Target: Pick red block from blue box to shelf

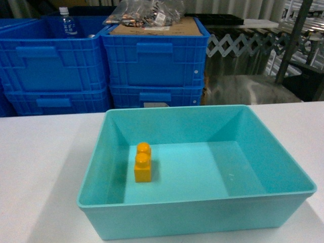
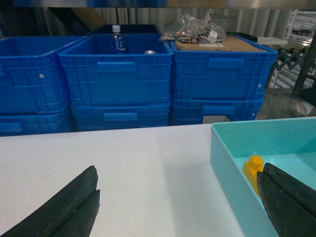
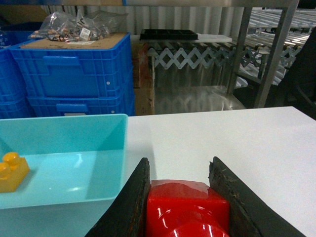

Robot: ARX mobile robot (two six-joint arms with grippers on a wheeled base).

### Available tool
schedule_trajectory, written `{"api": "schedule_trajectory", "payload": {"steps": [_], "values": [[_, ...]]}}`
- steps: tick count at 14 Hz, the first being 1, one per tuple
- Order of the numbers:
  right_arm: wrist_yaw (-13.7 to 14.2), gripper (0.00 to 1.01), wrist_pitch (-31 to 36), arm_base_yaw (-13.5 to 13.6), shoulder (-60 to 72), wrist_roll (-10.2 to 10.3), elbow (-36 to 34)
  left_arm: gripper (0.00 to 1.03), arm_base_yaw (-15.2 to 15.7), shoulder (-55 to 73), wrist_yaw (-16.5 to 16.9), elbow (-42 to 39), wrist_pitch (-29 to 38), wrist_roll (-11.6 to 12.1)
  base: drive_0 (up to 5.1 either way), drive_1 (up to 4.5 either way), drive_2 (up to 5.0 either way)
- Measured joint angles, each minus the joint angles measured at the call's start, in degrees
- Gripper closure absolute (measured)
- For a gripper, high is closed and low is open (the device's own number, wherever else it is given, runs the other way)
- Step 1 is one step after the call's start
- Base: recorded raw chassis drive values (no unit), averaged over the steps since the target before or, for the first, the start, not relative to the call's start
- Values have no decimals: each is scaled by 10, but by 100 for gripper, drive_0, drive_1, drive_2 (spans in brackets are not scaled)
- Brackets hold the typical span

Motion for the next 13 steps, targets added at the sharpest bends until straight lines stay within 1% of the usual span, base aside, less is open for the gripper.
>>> {"api": "schedule_trajectory", "payload": {"steps": [13], "values": [[0,72,0,0,0,0,0,5,0,0,0,0,0,0,-150,-150,-150]]}}
